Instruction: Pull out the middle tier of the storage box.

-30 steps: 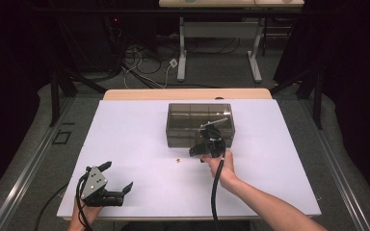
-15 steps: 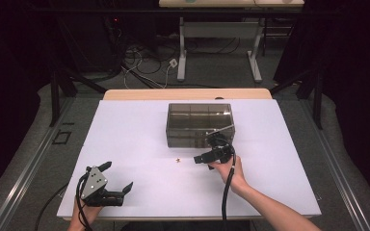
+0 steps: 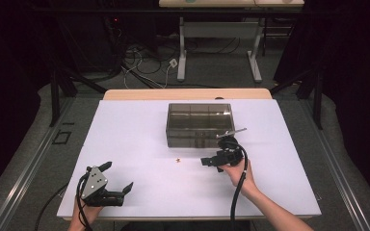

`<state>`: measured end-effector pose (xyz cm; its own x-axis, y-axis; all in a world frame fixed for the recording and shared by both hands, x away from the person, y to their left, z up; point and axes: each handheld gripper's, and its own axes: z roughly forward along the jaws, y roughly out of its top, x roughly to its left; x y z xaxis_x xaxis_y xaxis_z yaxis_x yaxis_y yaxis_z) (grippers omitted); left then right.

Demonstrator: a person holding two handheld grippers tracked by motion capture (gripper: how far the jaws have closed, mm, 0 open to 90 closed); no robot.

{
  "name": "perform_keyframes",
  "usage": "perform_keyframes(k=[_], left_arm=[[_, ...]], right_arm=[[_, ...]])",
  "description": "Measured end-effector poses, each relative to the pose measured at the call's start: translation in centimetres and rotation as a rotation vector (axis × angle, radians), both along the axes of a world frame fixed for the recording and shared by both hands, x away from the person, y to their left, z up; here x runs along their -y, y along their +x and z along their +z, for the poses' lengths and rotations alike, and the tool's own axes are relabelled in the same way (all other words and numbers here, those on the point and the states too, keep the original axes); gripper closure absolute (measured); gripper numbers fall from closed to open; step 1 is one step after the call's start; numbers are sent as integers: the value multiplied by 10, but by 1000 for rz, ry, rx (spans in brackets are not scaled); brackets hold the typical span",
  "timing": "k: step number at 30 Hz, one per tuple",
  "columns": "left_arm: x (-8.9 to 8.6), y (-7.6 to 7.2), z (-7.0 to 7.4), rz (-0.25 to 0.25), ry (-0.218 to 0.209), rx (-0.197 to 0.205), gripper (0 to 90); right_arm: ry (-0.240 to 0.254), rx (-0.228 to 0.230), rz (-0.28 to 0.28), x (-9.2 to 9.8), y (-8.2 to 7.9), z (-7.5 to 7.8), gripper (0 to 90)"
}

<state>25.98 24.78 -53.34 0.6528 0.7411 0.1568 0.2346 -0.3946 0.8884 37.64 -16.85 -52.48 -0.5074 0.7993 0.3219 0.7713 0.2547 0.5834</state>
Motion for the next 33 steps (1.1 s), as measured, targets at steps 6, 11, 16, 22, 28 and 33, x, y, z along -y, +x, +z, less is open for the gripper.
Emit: perform_keyframes(k=[6,11,16,22,28,33], left_arm=[[0,0,0,-2,-2,-5,0],[0,0,0,-3,-1,-3,0],[1,0,-1,-8,-3,-12,0],[1,0,-1,-2,-5,-9,0],[2,0,-1,-2,-8,-12,0],[2,-1,-1,-7,0,-18,0]], right_arm=[[-9,26,29,4,-3,2,176],[-12,38,80,6,-3,0,151],[-22,82,102,7,-6,-2,148],[-27,92,112,11,-9,-1,145],[-75,111,188,13,-14,2,93],[-103,121,221,12,-13,3,58]])
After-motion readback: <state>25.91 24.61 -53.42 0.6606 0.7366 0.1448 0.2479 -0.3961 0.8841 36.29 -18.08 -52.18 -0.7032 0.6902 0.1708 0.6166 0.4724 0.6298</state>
